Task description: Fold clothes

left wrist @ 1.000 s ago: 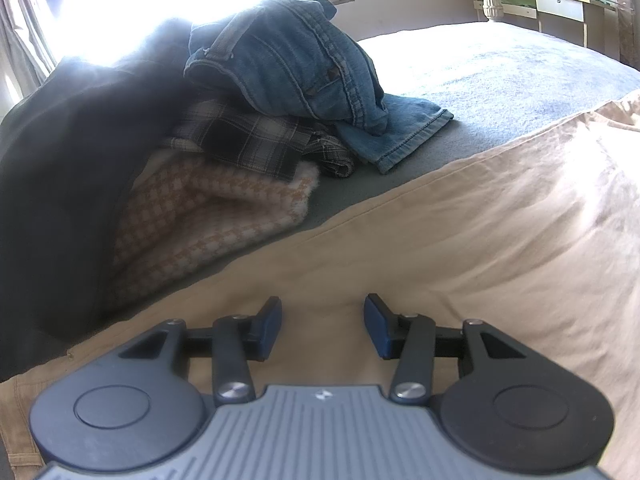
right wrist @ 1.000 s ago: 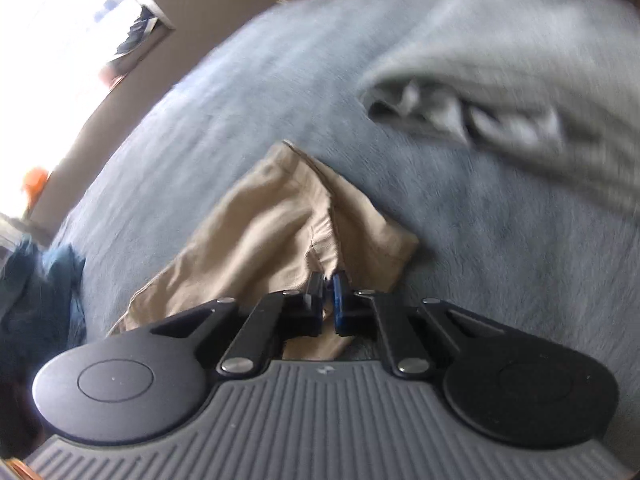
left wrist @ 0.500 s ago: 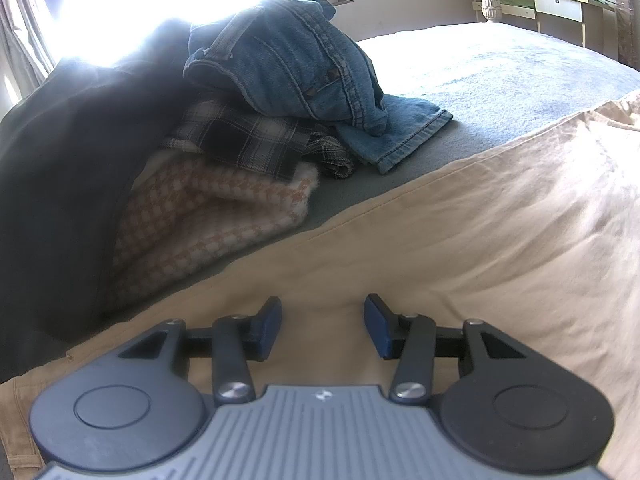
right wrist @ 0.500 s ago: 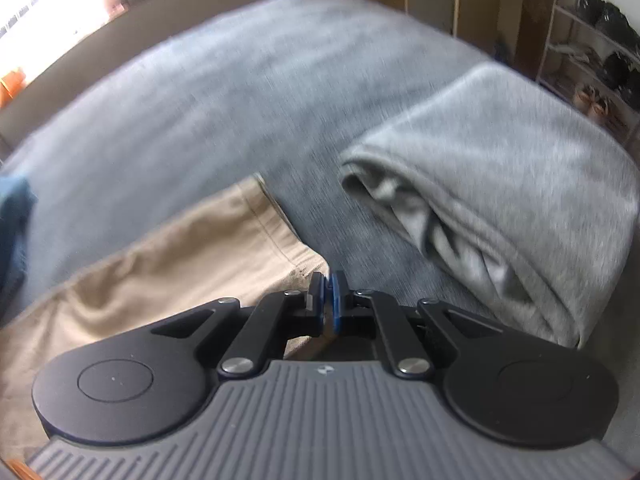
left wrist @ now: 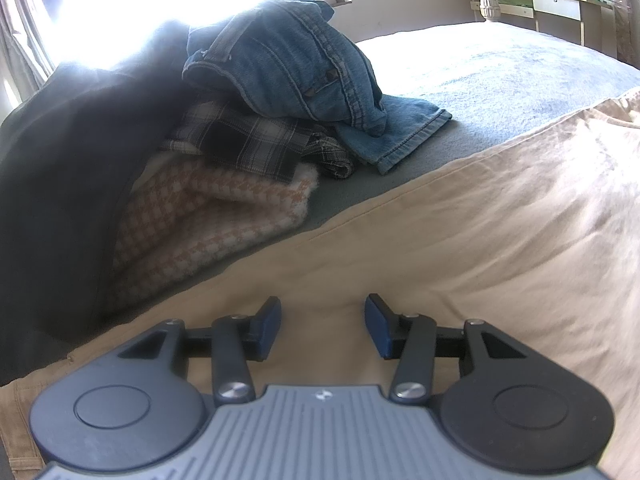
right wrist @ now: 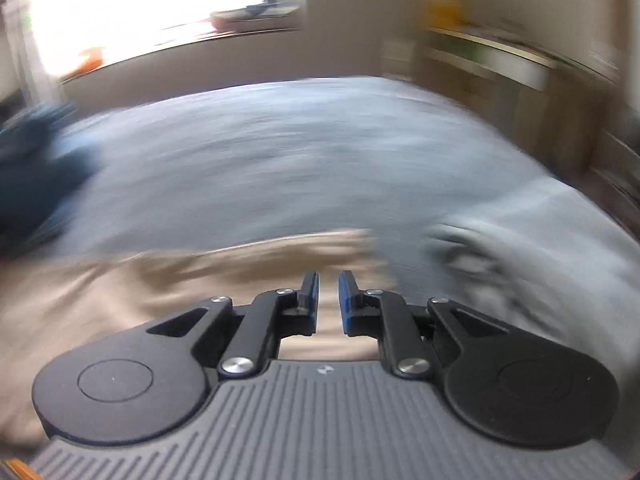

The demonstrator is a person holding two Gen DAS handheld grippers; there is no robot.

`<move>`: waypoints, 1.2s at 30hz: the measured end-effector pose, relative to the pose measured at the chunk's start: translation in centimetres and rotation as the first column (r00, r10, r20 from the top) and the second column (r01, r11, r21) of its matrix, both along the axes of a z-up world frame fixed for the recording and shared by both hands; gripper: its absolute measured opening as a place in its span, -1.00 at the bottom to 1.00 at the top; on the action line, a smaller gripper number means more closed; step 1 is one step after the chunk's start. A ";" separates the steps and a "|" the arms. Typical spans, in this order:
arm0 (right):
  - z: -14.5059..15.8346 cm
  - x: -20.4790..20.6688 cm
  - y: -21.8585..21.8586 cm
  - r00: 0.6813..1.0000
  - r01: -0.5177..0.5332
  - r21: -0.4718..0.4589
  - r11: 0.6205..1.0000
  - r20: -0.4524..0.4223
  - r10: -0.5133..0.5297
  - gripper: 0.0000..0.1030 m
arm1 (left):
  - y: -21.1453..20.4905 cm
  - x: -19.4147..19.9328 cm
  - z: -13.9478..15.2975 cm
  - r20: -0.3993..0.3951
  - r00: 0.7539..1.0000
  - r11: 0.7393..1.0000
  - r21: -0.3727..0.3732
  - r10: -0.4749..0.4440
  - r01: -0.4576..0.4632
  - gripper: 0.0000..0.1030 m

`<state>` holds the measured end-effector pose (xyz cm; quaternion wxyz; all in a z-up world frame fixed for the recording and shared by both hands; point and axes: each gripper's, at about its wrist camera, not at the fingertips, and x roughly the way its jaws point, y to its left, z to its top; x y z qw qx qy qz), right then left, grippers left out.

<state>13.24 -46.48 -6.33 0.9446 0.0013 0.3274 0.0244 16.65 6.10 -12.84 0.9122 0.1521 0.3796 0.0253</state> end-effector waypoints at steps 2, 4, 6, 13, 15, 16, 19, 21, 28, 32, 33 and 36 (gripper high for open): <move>-1.4 0.5 2.8 0.988 -0.152 -0.034 0.988 -0.019 0.152 -0.80 | 0.0 0.0 0.0 0.003 1.000 1.000 0.003 -0.001 0.001 -0.06; -3.0 1.0 4.5 0.969 -0.245 -0.076 0.966 -0.054 0.242 -0.84 | -0.1 0.0 -0.1 0.005 1.000 1.000 0.005 -0.001 0.001 -0.06; -4.7 2.0 4.2 0.971 -0.233 -0.147 0.961 -0.088 0.222 -0.87 | 0.0 -0.1 -0.1 0.007 1.000 1.000 0.004 -0.003 0.003 -0.06; -4.1 5.3 -1.7 0.981 0.188 -0.210 0.960 0.004 -0.192 -0.79 | 0.1 -0.3 -0.1 0.022 1.000 1.000 0.002 -0.007 0.007 -0.01; -3.2 4.7 2.0 1.000 0.021 -0.180 0.983 0.025 -0.017 -0.79 | 0.1 -0.3 -0.1 0.024 1.000 1.000 0.004 -0.005 0.005 -0.01; -3.0 4.4 4.4 0.995 -0.090 -0.178 0.980 0.029 0.097 -0.78 | 0.0 -0.4 -0.1 0.025 1.000 1.000 0.007 -0.005 0.005 -0.01; -3.6 3.5 12.0 0.892 -0.446 -0.198 0.873 -0.016 0.452 -0.84 | -0.2 -0.4 -0.2 0.030 1.000 1.000 0.019 -0.008 0.007 0.00; -4.9 2.7 15.3 0.800 -0.593 -0.243 0.768 -0.070 0.596 -0.84 | -0.2 -0.5 -0.2 0.033 0.999 1.000 0.026 -0.010 0.009 0.00; -6.4 11.0 3.8 0.995 -0.099 -0.275 0.956 -0.057 0.087 -0.83 | 0.1 -0.5 -0.3 0.036 0.999 1.000 0.015 -0.015 0.014 0.00; -5.0 12.6 -0.4 0.990 0.129 -0.279 0.952 -0.025 -0.142 -0.74 | 0.1 -0.5 -0.3 0.039 0.999 1.000 0.011 -0.016 0.016 0.01; -4.5 12.1 0.2 0.992 0.118 -0.256 0.960 -0.006 -0.124 -0.74 | 0.1 -0.5 -0.3 0.040 0.999 1.000 0.010 -0.016 0.015 0.01; -3.5 9.9 4.2 0.998 -0.059 -0.126 0.990 -0.001 0.060 -0.75 | 0.0 -0.6 -0.4 0.042 0.999 1.000 0.014 -0.015 0.015 0.01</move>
